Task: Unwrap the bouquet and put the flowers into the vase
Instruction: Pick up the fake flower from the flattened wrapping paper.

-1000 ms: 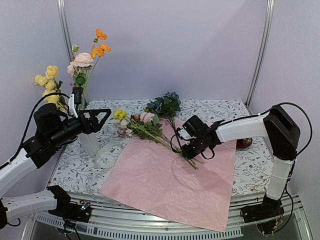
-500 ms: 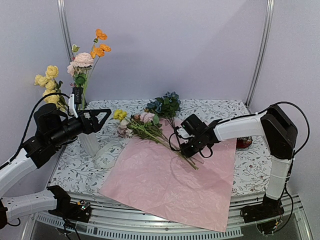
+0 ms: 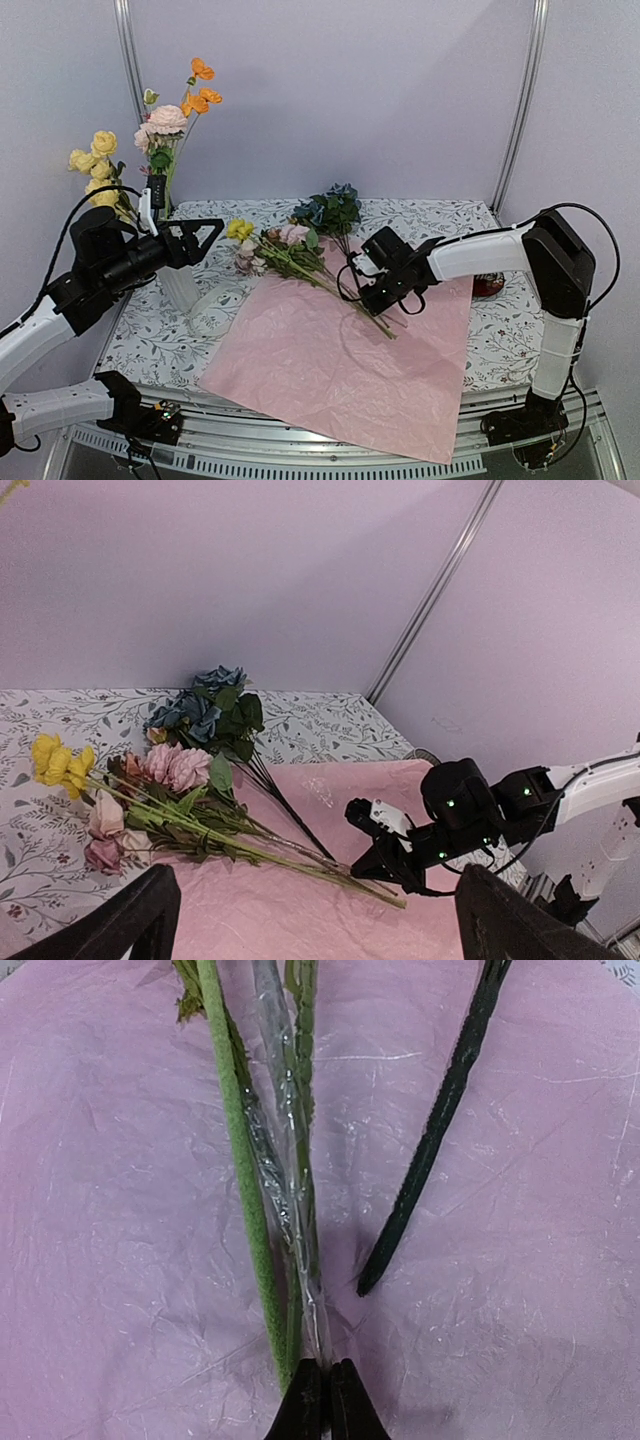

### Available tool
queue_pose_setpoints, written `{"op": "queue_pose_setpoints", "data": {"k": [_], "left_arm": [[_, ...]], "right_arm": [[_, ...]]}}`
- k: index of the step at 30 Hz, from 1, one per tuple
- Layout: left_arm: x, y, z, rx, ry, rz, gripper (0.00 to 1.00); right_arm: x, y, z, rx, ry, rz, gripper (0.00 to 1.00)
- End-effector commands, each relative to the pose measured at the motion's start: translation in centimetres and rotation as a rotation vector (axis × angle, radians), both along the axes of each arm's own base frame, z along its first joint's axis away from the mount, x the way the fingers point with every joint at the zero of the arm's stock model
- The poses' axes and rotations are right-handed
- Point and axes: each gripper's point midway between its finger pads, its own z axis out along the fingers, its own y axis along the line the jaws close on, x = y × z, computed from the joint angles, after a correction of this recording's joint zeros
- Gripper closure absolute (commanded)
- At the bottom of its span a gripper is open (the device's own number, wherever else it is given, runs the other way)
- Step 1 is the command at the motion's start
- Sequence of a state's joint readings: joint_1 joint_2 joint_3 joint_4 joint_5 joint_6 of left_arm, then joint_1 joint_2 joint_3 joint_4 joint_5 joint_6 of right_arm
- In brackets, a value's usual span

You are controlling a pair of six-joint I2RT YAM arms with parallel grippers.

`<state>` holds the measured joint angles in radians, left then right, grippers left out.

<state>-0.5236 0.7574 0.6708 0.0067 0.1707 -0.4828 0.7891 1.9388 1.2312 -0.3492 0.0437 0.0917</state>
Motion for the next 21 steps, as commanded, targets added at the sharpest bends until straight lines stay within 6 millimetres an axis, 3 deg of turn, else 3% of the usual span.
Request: {"op": "queue_pose_setpoints", "data": {"k": [1, 13, 21], "left_arm": [[-0.3, -0.5, 0.7, -0.009, -0.016, -0.019, 0.02], [-0.4, -1.9, 1.6, -0.077, 0.042, -0.064, 0.02], [-0.7, -5.2, 1.3, -0.138, 0.087, -0.110, 0.02]], "right_arm": [[0.9, 0.6, 5.3, 0.092, -0.098, 0.000, 0.97], [0.5, -0.4, 14.2, 0.292, -0.309, -0.029, 0.97], [-1.1, -1.1, 19.4, 0.479, -0.426, -0.025, 0.96]]}}
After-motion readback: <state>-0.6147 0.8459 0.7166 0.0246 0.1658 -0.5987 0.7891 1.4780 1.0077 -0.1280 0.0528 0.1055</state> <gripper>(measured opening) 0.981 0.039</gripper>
